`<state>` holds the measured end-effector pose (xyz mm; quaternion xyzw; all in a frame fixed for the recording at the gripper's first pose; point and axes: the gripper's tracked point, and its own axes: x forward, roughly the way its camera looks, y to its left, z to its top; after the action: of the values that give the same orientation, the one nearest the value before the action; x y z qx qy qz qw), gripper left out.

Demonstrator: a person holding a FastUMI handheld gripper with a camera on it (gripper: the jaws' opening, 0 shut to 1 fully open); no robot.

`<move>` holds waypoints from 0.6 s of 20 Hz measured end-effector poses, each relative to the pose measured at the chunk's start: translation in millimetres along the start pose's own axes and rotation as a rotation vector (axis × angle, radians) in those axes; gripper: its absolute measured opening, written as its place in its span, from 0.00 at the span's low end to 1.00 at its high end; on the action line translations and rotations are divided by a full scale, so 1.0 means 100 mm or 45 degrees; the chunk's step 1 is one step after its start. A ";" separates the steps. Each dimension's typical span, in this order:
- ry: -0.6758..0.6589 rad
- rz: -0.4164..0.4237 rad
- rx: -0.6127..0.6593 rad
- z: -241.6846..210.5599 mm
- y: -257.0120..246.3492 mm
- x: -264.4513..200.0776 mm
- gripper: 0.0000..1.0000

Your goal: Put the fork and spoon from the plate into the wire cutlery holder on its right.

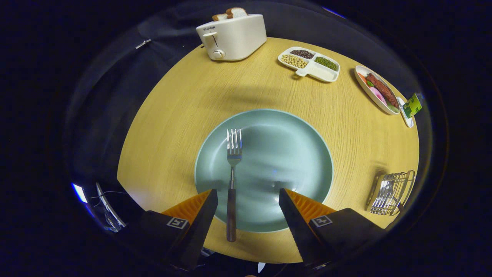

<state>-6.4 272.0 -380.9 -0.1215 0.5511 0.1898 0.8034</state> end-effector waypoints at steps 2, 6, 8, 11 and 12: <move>0.018 -0.029 -0.039 -0.05 0.00 0.07 1.00; 0.050 -0.039 -0.012 -0.12 0.04 0.15 0.91; 0.072 -0.049 -0.022 -0.16 0.03 0.18 0.75; 0.117 -0.065 -0.024 -0.24 0.00 0.24 0.48; 0.128 -0.052 -0.013 -0.24 0.02 0.21 0.26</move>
<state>-21.0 267.6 -409.1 -0.1464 0.5871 0.1698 0.7778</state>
